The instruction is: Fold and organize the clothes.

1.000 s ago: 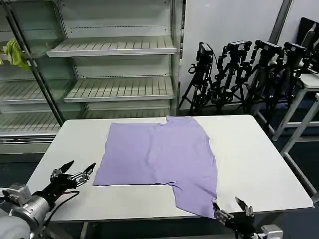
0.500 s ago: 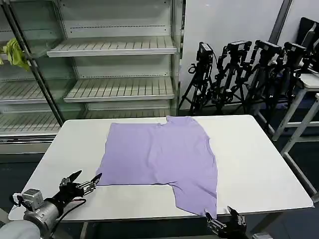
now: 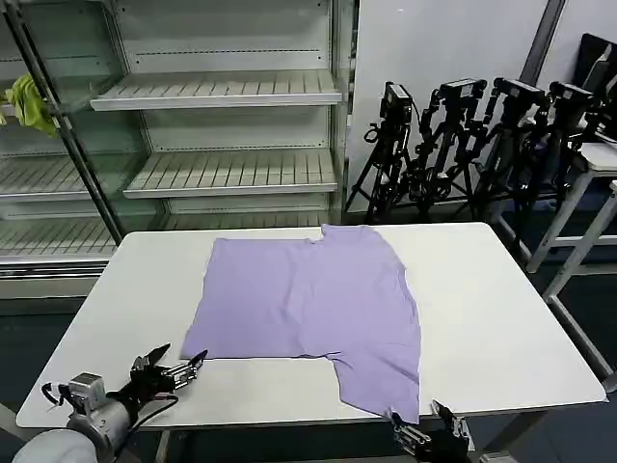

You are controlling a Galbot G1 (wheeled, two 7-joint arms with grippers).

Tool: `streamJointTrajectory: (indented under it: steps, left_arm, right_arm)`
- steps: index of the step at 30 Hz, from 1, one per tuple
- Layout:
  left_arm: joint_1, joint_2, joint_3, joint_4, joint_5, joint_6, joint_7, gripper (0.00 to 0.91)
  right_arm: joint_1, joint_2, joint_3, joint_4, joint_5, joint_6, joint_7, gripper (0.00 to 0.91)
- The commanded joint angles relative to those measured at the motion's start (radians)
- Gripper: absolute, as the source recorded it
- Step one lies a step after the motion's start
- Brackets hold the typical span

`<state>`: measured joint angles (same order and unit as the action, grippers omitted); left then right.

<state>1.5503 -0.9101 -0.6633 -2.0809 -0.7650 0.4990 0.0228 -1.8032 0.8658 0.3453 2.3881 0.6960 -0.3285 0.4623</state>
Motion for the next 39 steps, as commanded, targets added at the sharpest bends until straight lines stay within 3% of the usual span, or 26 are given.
streamJointTrajectory:
  steps: [1,19,21,22,24,25,26,27,29,33,39]
  left_arm:
    - [-0.001,0.000,0.030,0.033,0.013,-0.001,0.001,0.907]
    - [-0.031,0.001,0.050,0.067,0.034,-0.011,0.016,0.907]
    - [-0.035,0.000,0.054,0.077,0.036,-0.014,0.018,0.907]
    - [-0.037,0.000,0.055,0.081,0.037,-0.015,0.019,0.907]
    - [-0.038,0.000,0.058,0.086,0.041,-0.016,0.021,0.715]
    - [-0.037,0.000,0.059,0.086,0.042,-0.016,0.023,0.504]
    - [-0.037,0.000,0.060,0.085,0.043,-0.017,0.024,0.453]
    - [-0.036,0.000,0.060,0.084,0.044,-0.017,0.025,0.322]
    - [-0.034,0.002,0.059,0.082,0.045,-0.018,0.027,0.202]
    - [-0.032,0.006,0.055,0.079,0.045,-0.019,0.028,0.050]
    - [-0.031,0.006,0.055,0.078,0.048,-0.021,0.030,0.050]
  right_arm:
    - [-0.003,-0.004,-0.005,0.000,0.000,0.000,0.002,0.907]
    - [0.060,0.034,-0.070,-0.051,-0.035,-0.001,-0.012,0.907]
    - [0.060,0.037,-0.077,-0.053,-0.043,-0.001,-0.016,0.796]
    - [0.060,0.038,-0.078,-0.053,-0.046,-0.001,-0.017,0.786]
    - [0.059,0.040,-0.083,-0.054,-0.057,0.000,-0.021,0.736]
    - [0.058,0.041,-0.084,-0.055,-0.061,0.000,-0.024,0.665]
    - [0.057,0.043,-0.085,-0.055,-0.066,0.000,-0.026,0.635]
    - [0.055,0.043,-0.085,-0.055,-0.068,0.000,-0.027,0.584]
    - [0.053,0.044,-0.085,-0.055,-0.072,0.001,-0.029,0.554]
    - [0.047,0.045,-0.082,-0.056,-0.080,0.002,-0.034,0.504]
    - [0.040,0.046,-0.079,-0.058,-0.087,0.004,-0.040,0.413]
